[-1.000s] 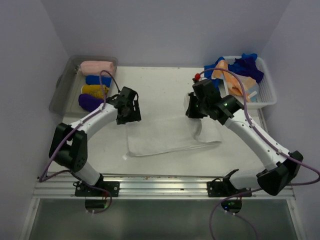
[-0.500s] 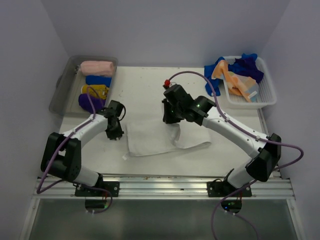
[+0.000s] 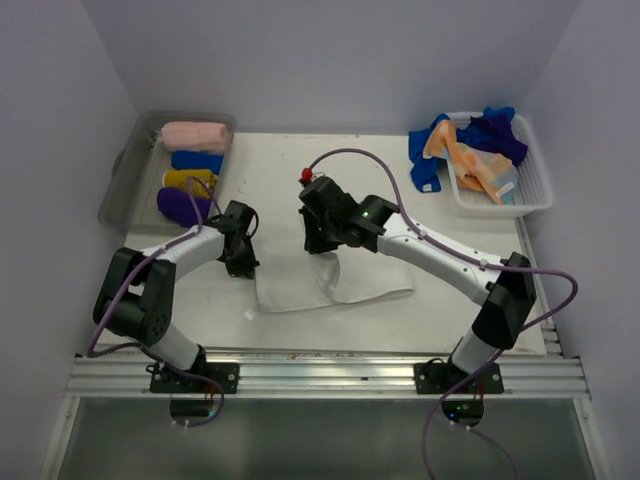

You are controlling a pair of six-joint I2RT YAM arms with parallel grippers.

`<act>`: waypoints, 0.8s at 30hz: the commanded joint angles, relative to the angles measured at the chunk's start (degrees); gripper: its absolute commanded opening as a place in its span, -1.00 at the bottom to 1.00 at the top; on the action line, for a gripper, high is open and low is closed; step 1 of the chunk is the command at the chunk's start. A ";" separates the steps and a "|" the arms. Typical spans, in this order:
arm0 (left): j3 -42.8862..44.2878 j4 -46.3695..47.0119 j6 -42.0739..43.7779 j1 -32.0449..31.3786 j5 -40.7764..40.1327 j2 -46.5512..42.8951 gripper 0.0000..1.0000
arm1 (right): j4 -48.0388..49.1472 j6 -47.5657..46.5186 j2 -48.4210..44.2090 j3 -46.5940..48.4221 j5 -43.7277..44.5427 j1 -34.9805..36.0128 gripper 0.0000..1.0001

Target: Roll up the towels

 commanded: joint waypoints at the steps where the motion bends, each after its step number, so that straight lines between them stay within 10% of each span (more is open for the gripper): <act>1: 0.27 5.70 0.42 -0.79 5.26 2.81 -1.00 | 3.75 1.97 2.83 3.03 0.69 0.86 -1.00; 24: -1.66 5.17 0.34 -0.17 4.83 2.91 -1.00 | 4.37 4.17 24.02 16.74 -3.00 4.02 -1.00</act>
